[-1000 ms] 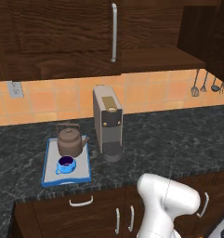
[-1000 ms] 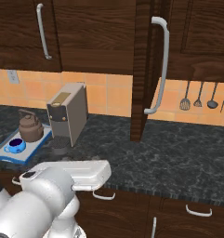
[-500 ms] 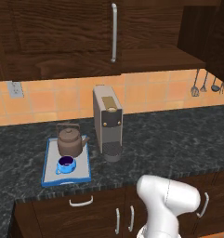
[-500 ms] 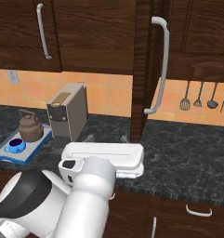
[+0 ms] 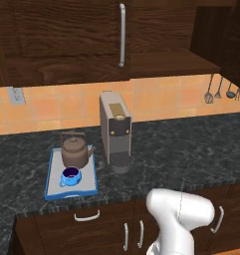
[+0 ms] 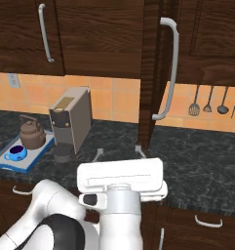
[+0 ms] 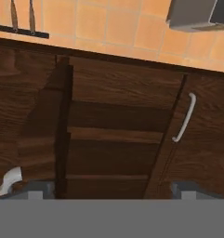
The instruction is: Pick the kettle from the counter and place it on the tray. Then pick the mug from the cabinet and place it on the tray. Then close the cabinet doors.
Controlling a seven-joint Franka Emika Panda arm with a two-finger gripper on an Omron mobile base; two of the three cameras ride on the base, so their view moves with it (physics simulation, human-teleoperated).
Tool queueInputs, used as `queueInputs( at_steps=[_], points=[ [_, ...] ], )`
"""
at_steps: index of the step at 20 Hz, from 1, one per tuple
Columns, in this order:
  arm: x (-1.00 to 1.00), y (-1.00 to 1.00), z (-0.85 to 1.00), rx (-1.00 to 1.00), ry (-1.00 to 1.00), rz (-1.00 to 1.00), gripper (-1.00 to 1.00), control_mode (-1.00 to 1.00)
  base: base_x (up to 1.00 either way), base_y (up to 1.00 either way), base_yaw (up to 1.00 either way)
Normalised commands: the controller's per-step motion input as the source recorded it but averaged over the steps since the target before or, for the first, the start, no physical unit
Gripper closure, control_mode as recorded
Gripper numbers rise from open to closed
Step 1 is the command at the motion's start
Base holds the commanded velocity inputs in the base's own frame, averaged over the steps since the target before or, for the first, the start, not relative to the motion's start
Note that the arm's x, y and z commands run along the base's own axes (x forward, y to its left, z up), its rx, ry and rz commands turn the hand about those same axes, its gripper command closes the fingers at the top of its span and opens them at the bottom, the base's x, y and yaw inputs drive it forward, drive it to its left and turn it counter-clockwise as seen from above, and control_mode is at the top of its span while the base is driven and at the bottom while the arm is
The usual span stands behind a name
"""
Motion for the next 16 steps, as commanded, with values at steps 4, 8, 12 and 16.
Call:
queueInputs(
  at_steps=[4, 8, 12, 16],
  points=[
    [-0.50, -0.52, -0.04, 0.07, -0.17, -0.02, -1.00, -1.00, 0.00, 0.00, 0.00],
    [0.40, -0.46, 0.00, 0.04, 0.00, 0.05, -1.00, -1.00, 0.00, 0.00, 0.00],
    [0.49, -0.29, -0.08, 0.00, 0.00, 0.16, -1.00, -1.00, 0.00, 0.00, 0.00],
    [0.54, -0.25, -0.18, 0.01, 0.00, 0.20, -1.00, -1.00, 0.00, 0.00, 0.00]
  ],
)
